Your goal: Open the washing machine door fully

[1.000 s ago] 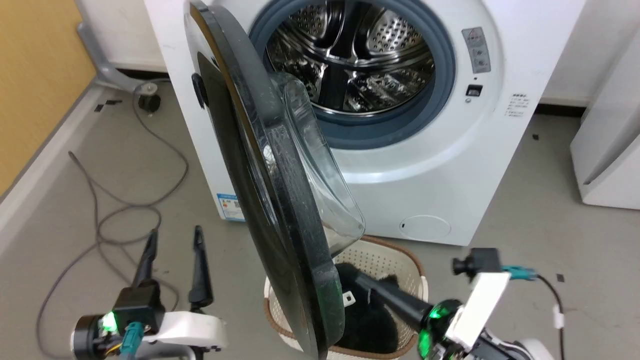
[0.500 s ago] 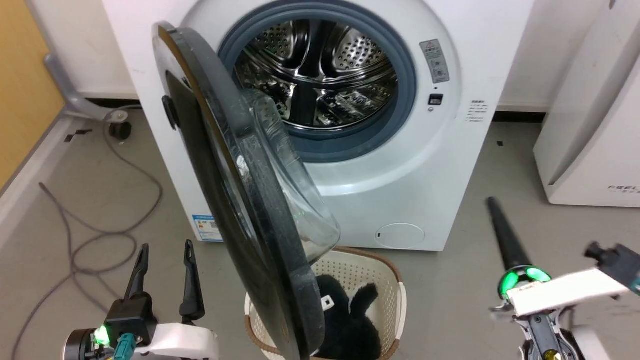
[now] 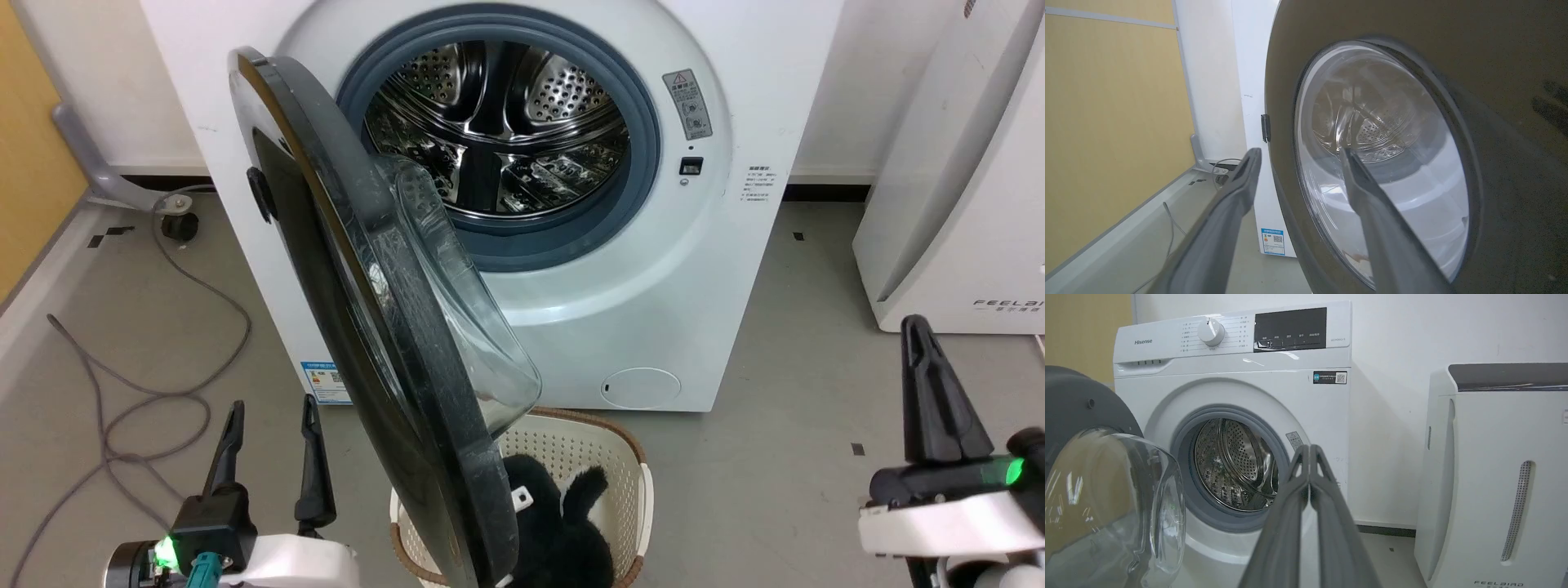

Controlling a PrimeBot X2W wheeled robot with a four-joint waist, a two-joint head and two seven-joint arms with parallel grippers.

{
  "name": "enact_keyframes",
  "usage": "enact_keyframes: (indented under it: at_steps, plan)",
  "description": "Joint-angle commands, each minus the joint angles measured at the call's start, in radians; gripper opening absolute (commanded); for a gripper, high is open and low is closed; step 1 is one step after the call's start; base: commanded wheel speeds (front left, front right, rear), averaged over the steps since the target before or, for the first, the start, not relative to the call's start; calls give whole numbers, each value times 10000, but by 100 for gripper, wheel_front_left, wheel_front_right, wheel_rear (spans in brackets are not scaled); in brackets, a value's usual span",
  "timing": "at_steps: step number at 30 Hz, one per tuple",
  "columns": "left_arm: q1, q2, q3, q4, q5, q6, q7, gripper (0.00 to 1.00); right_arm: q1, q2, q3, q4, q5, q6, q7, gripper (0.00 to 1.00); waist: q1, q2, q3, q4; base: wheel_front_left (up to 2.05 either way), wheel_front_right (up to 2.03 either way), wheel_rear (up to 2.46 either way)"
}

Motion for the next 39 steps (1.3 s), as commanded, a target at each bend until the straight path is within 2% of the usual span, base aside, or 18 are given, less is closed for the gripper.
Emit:
enact_keyframes:
  at_steps: [1, 5, 11, 12, 13, 14, 25, 26, 27, 28, 34, 39]
  plan:
    - [53, 16, -17, -64, -57, 37, -53, 100, 306, 149, -65, -154, -600, 8, -43, 0, 0, -1, 7, -9, 0, 0, 0]
    - [73, 16, -96, -88, -85, 67, -53, 100, 762, 376, -183, 171, -1165, 8, -44, 0, 0, -1, -14, 17, 0, 0, 0]
    - [92, 16, -127, -78, -138, 57, -53, 100, 1266, 462, -20, 727, -975, 8, -44, 0, 0, -1, -53, 59, 0, 0, 0]
    - [103, 16, -137, -79, -146, 58, -53, 100, 1317, 466, -30, 766, -862, 8, -44, 2, 0, -1, -63, 62, 0, 0, 0]
    - [122, 16, -151, -85, -154, 68, -53, 100, 1368, 468, -4, 803, -761, 8, -44, 37, 0, -1, -73, 61, 0, 0, 0]
    - [139, 16, -160, -87, -162, 79, -53, 100, 1404, 469, 15, 824, -704, 8, -44, 100, 0, -1, -81, 58, 0, 0, 0]
    - [169, 16, -175, 41, -305, 165, -53, 100, 1335, 473, -87, 742, -684, 8, -45, 100, 0, -1, -93, 50, 0, 0, 0]
    - [141, 16, -165, 95, -353, 129, -53, 22, 1317, 473, -119, 728, -729, 8, -45, 100, 0, -1, -84, 70, 0, 0, 0]
    - [141, 16, -165, 95, -353, 129, -53, 22, 1317, 473, -119, 728, -729, 8, -45, 100, 0, -1, -84, 70, 0, 0, 0]
    - [120, 16, -153, 93, -361, 112, -53, 0, 1305, 473, -144, 714, -754, 8, -45, 100, 0, -1, -77, 76, 0, 0, 0]
    - [-49, 16, -1, -47, -469, 28, -53, 0, 1235, 474, -299, 647, -933, 8, -45, 100, 0, -1, -63, 132, 0, 0, 0]
    - [-385, 16, 84, -753, -371, -8, -53, 0, 1206, 474, -339, 602, -994, 8, -45, 100, 0, -1, -51, 193, 0, 0, 0]
